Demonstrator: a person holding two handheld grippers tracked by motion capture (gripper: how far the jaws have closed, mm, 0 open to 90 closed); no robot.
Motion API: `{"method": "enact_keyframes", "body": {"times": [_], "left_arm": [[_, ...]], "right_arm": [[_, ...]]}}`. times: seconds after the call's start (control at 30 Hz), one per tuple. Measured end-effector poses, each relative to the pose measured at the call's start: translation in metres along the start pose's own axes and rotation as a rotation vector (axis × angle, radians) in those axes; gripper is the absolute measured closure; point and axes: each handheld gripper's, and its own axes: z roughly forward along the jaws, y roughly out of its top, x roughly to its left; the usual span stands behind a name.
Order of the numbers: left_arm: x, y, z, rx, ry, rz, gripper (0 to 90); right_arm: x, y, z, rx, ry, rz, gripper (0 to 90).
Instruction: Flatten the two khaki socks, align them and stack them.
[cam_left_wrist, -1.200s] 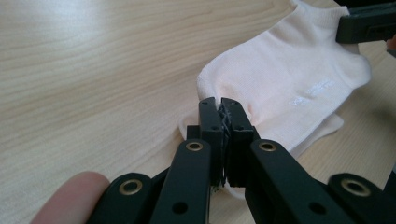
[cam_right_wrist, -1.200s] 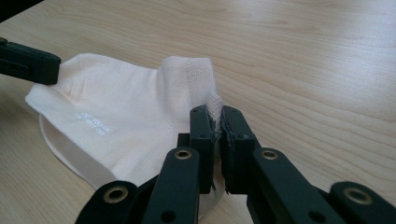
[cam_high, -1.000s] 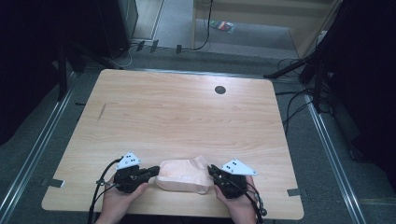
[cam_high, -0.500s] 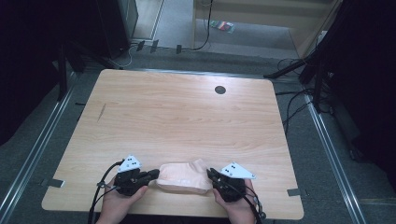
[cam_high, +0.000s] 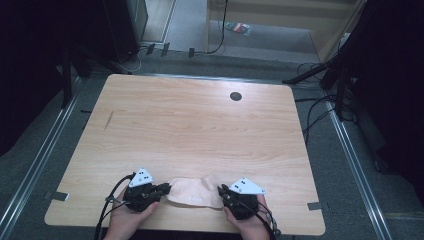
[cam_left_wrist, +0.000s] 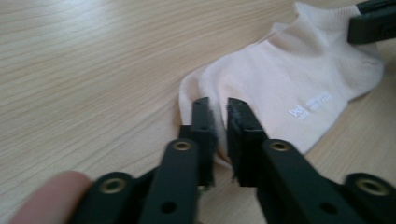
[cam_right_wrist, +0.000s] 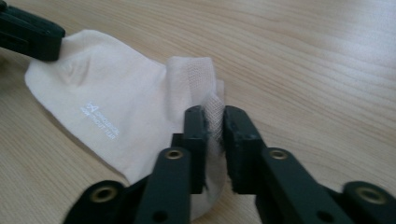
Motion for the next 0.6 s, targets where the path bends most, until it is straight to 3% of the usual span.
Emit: {"method": "enact_keyframes", "body": {"times": [0.1, 0.13, 0.17, 0.27, 0.3, 0.4, 0.43, 0.5, 0.53, 0.6], "left_arm": [[0.003, 0.001, -0.003, -0.024, 0.015, -0.022, 61.4], [0.004, 0.002, -0.004, -0.03, 0.018, -0.033, 61.4], [0.005, 0.002, -0.005, -0.04, 0.014, -0.052, 58.1], [0.005, 0.003, -0.006, -0.061, 0.006, -0.051, 57.1], [0.002, 0.005, -0.004, -0.053, 0.014, -0.019, 59.7], [0.0, 0.005, 0.0, -0.038, 0.022, 0.002, 65.1], [-0.001, 0.004, 0.004, -0.017, 0.021, 0.007, 73.0], [-0.001, 0.004, 0.006, -0.009, 0.019, 0.012, 77.0], [-0.002, 0.003, 0.007, 0.001, 0.021, 0.021, 82.7], [-0.001, 0.003, 0.008, 0.006, 0.026, 0.022, 85.5]], "right_arm": [[-0.004, -0.001, -0.002, -0.019, -0.024, 0.015, 61.2], [-0.006, -0.001, -0.003, -0.025, -0.025, 0.024, 59.1], [-0.007, -0.001, -0.005, -0.03, -0.025, 0.034, 58.3], [-0.01, -0.003, -0.007, -0.027, -0.001, 0.052, 58.7], [-0.009, -0.003, -0.003, -0.008, 0.001, 0.055, 59.1], [-0.009, -0.005, 0.004, 0.022, -0.003, 0.061, 61.7], [-0.009, -0.007, 0.01, 0.055, -0.018, 0.055, 67.7], [-0.009, -0.007, 0.012, 0.062, -0.019, 0.052, 70.4], [-0.01, -0.007, 0.012, 0.058, -0.023, 0.051, 77.8], [-0.011, -0.007, 0.012, 0.052, -0.029, 0.049, 81.3]]}}
